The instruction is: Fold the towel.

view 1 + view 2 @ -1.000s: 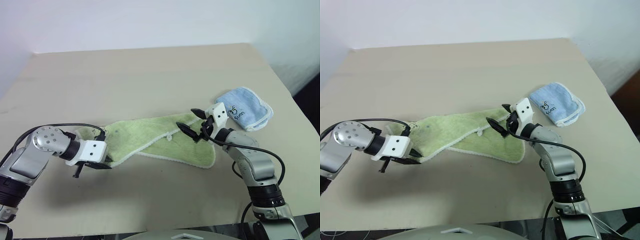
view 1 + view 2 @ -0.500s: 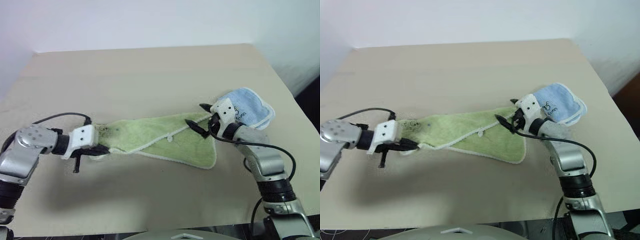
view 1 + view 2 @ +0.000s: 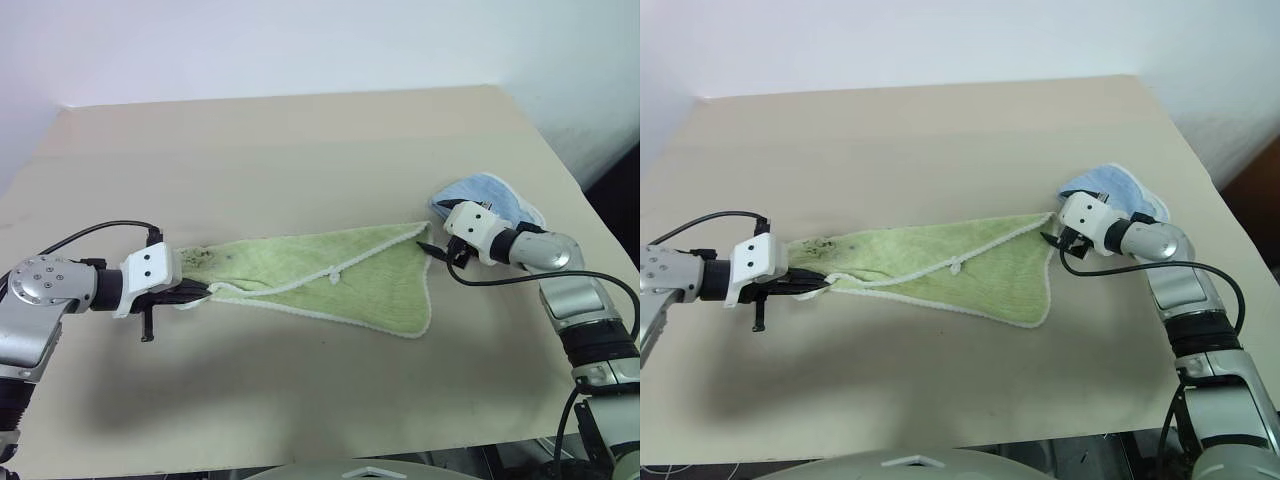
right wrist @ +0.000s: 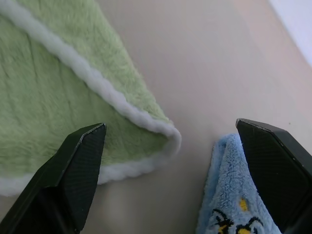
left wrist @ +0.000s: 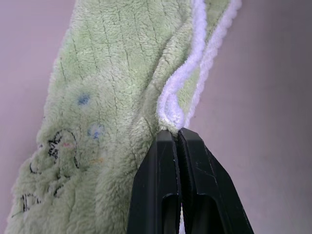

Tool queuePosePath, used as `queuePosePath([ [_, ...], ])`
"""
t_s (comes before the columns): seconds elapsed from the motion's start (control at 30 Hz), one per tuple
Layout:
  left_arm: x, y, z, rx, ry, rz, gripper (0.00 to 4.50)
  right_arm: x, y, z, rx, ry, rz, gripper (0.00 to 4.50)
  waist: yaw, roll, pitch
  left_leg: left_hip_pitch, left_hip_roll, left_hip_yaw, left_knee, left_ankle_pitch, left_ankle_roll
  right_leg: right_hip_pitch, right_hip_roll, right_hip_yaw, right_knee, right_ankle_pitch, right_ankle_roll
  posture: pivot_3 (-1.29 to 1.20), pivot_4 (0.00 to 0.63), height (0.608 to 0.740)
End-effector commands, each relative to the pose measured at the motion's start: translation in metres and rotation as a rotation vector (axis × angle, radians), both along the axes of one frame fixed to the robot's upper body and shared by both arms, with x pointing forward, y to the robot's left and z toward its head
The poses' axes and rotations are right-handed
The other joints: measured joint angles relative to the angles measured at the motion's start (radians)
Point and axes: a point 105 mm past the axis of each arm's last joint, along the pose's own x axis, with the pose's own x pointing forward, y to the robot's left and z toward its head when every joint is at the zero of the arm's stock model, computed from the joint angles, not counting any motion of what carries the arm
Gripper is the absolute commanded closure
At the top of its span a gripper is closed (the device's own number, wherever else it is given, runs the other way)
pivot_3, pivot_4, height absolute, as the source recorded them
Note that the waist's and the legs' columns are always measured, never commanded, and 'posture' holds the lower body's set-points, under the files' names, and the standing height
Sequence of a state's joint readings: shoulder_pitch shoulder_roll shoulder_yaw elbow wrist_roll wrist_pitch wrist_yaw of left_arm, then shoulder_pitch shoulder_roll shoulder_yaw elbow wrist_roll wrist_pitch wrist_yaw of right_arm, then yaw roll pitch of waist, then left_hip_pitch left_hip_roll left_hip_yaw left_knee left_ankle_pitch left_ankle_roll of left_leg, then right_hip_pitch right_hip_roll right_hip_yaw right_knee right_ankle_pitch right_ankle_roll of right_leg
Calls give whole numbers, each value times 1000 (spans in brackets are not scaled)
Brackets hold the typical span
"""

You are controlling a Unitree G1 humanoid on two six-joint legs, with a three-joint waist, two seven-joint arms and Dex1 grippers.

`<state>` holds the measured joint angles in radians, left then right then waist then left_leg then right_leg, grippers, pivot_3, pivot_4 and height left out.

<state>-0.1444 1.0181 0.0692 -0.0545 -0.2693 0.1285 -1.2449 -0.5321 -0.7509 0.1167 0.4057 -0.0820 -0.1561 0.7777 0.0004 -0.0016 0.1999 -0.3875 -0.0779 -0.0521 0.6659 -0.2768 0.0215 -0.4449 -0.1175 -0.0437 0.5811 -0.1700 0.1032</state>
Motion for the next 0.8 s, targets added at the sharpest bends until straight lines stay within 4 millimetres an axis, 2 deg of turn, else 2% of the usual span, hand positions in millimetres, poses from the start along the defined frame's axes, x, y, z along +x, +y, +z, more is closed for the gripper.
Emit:
queuePosePath([
  [0.03, 1, 1, 5, 3, -35, 5, 4472, 8, 6, 12, -49, -60, 52, 0, -5, 0, 0, 0, 0, 0, 0, 0, 0, 0, 0, 0, 0, 0, 0, 0, 150, 731],
  [0.2, 0, 1, 3, 8, -35, 5, 4472, 15, 13, 8, -131, -89, 107, 0, -14, 0, 0, 0, 0, 0, 0, 0, 0, 0, 0, 0, 0, 0, 0, 0, 150, 731],
  [0.23, 0, 0, 3, 8, -36, 6, 4496, 16, 14, 7, -141, -87, 118, 180, -14, 0, 0, 0, 0, 0, 0, 0, 0, 0, 0, 0, 0, 0, 0, 0, 150, 731],
  [0.3, 0, 0, 3, 8, -38, 7, 4500, 16, 15, 6, -152, -87, 132, 603, -14, 0, 0, 0, 0, 0, 0, 0, 0, 0, 0, 1, 0, 0, 0, 0, 150, 731],
  [0.37, -1, 1, 3, 8, -38, 10, 4500, 16, 16, 6, -159, -87, 143, 1228, -14, 0, 0, 0, 0, 0, 0, 0, 0, 0, 0, 1, 0, 0, 0, 0, 150, 731],
  [0.67, 6, 2, 8, -4, -73, 49, 4500, 18, 13, 10, -170, -103, 149, 4369, -14, 0, 0, 0, 0, 0, 0, 0, 0, 0, 0, 1, 1, 1, -1, 0, 150, 731],
  [0.8, 18, 4, 17, -31, -147, 91, 4500, 22, 11, 20, -169, -146, 131, 4478, -14, 0, 0, 0, 0, 0, 0, 0, -1, 0, 1, 2, 1, 1, -1, 0, 150, 731],
])
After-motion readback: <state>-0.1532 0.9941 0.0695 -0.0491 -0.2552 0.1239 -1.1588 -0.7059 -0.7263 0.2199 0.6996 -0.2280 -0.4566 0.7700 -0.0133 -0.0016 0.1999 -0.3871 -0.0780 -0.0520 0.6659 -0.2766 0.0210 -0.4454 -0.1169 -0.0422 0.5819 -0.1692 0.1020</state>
